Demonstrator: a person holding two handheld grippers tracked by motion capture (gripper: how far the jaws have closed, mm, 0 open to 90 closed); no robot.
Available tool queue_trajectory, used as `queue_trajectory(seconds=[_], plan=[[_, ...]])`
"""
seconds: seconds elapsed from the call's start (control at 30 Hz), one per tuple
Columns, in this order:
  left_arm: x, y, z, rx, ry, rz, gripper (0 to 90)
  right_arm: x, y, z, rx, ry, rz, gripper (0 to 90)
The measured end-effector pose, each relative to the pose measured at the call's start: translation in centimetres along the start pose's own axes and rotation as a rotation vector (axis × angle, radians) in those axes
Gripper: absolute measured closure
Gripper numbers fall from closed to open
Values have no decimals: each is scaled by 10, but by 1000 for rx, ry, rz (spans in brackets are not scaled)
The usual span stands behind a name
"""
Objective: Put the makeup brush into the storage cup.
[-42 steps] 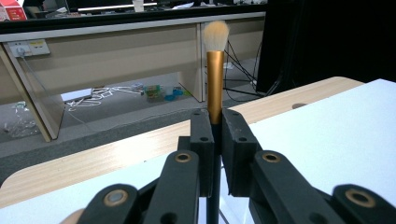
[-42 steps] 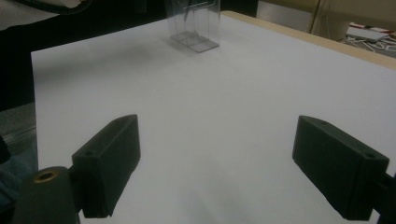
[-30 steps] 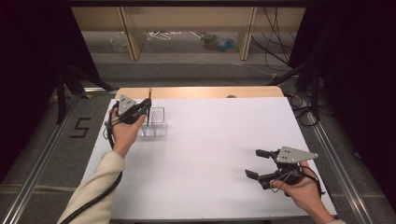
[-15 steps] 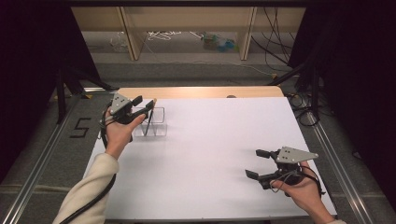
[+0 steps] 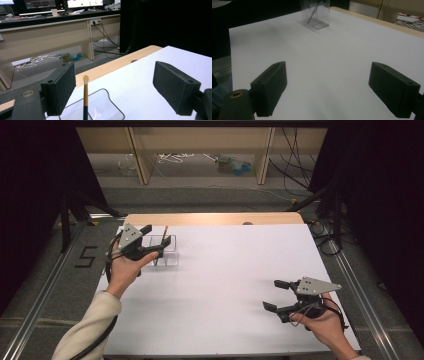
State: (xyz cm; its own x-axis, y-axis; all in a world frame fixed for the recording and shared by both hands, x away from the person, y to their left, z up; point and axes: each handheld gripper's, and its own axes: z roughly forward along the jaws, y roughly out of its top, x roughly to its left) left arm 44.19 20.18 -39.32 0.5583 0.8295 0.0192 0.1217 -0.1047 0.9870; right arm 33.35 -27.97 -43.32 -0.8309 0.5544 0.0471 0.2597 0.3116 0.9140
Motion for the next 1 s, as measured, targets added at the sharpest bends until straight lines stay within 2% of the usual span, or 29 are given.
queue_trajectory(seconds=[0.5, 0.77, 0.8, 1.0], plan=[[-19, -6, -25, 9, -61, 36, 167, 0, 0, 0, 2, 4, 5, 159], [-29, -11, -35, 21, -89, 38, 165, 0, 0, 0, -2, 1, 1, 159], [-19, -7, -35, 19, -98, 200, 165, 0, 0, 0, -1, 1, 1, 159], [-23, -10, -41, 14, -99, 202, 163, 0, 0, 0, -1, 2, 1, 159]])
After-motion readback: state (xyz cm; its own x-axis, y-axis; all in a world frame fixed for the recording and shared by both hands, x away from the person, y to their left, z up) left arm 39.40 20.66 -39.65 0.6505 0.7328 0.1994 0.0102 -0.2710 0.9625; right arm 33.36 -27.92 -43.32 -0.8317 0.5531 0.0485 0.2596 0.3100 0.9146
